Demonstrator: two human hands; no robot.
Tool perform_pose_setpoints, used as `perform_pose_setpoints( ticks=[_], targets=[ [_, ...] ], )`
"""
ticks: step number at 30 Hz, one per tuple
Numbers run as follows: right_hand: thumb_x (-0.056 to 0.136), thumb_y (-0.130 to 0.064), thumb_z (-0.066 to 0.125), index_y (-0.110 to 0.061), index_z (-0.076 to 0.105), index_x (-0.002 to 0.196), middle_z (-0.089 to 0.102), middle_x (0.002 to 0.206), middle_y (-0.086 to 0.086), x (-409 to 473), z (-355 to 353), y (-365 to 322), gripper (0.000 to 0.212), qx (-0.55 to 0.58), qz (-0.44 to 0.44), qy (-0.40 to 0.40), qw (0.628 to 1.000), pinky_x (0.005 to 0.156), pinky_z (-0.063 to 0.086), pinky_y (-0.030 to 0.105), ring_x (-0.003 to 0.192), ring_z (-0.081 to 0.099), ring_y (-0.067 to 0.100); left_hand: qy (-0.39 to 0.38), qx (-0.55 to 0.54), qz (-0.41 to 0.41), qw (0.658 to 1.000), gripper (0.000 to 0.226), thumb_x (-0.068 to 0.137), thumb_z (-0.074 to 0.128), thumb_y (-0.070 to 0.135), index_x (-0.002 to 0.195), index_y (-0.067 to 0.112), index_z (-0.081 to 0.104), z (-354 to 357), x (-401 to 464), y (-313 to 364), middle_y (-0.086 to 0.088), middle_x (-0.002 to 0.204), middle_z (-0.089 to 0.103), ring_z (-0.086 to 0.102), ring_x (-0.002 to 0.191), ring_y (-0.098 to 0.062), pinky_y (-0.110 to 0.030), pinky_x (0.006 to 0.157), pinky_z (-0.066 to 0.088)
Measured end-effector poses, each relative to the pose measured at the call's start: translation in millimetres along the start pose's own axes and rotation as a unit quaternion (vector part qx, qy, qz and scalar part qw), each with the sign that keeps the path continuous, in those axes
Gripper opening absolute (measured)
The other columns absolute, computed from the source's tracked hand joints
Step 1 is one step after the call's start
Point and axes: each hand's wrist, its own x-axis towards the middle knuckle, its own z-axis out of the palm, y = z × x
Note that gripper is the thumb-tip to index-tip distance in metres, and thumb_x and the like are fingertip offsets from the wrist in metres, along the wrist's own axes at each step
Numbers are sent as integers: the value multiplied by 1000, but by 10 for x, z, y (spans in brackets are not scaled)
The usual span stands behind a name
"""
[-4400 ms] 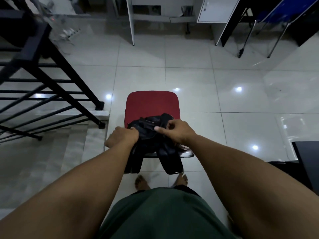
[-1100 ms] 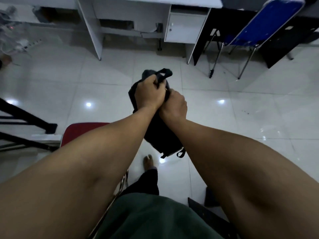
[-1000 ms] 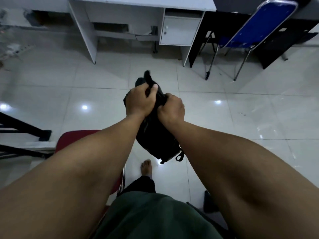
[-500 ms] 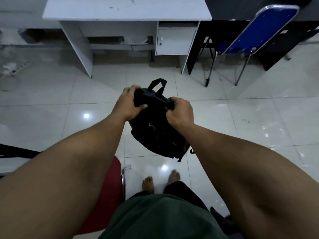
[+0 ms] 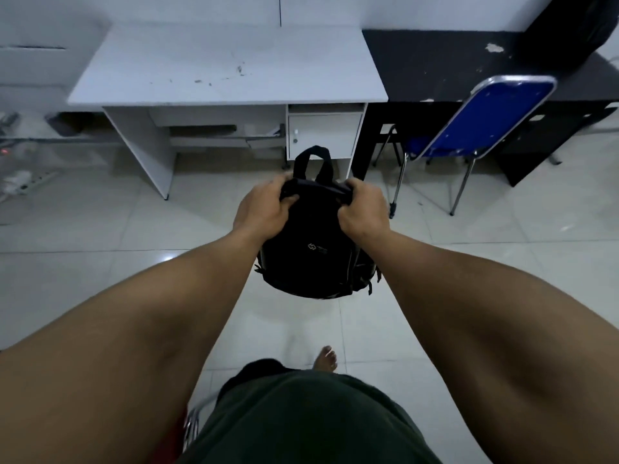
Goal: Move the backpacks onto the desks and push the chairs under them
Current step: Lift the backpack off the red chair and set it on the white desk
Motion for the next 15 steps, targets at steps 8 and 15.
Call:
perform_pose_setpoints(
  ticks=[8,15],
  targets=[
    [83,2,55,-23,68,111,70,96,0,850,-413,171,40,7,-17,22,1000,70,48,29,86,64,22,69,-20,-2,997,16,95,52,33,108,24,56,222,784,503,-2,104,56,56,95,-27,-36,72,46],
    [82,0,53,-26,66,107,67,91,-1,1476,-667,111,39,14,-16,33,999,67,44,30,84,62,24,123,-62,-45,989,16,92,54,25,108,28,55,287,1477,773,-2,111,59,56,101,-28,-38,80,50]
  ],
)
